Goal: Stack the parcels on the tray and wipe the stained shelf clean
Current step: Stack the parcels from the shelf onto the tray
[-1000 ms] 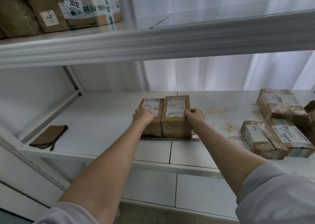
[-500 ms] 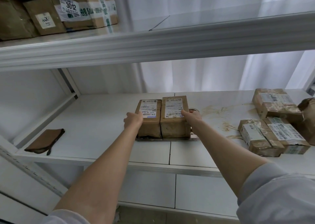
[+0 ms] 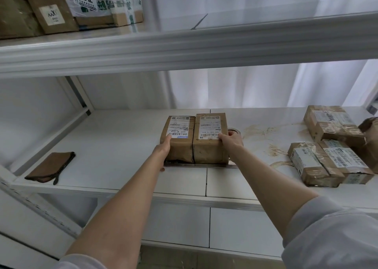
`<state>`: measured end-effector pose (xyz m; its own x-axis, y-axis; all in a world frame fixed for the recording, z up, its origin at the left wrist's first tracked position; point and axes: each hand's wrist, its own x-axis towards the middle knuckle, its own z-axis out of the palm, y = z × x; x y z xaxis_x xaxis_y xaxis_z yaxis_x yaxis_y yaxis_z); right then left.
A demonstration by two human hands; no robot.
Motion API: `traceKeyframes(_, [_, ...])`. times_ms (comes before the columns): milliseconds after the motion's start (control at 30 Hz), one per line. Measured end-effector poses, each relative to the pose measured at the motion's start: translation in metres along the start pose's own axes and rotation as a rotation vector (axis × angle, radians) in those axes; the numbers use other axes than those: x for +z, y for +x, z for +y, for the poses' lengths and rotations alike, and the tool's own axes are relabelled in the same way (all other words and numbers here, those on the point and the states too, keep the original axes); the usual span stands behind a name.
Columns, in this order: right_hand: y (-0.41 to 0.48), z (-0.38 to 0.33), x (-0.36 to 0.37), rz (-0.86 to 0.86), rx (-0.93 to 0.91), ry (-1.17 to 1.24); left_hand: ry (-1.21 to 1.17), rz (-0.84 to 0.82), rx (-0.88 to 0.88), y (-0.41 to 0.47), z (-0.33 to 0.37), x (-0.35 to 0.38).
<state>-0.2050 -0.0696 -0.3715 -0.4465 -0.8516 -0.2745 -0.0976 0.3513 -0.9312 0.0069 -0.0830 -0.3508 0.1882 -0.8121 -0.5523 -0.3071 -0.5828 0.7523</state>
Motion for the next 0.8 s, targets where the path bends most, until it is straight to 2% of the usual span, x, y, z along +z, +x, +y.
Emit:
traceKeyframes(300, [-0.002, -0.003, -0.001, -0.036, -0.003, -0.022, -0.036, -0.03, 0.023, -0.004, 0.004, -0.006])
traceKeyframes(367, [-0.004, -0.006, -0.001, 0.001, -0.027, -0.057, 0.019, 0.071, 0.101, -0.006, 0.008, -0.009])
traceKeyframes(500, [-0.012, -0.013, -0.008, 0.157, -0.104, -0.236, 0.299, 0.319, 0.354, -0.013, 0.022, -0.014])
traceKeyframes(667, [-0.021, -0.019, -0.023, 0.212, -0.197, -0.331, 0.448, 0.318, 0.572, -0.033, 0.044, 0.004])
traceKeyframes(800, [-0.031, -0.019, -0.044, 0.276, -0.232, -0.34, 0.463, 0.206, 0.682, -0.053, 0.057, 0.041])
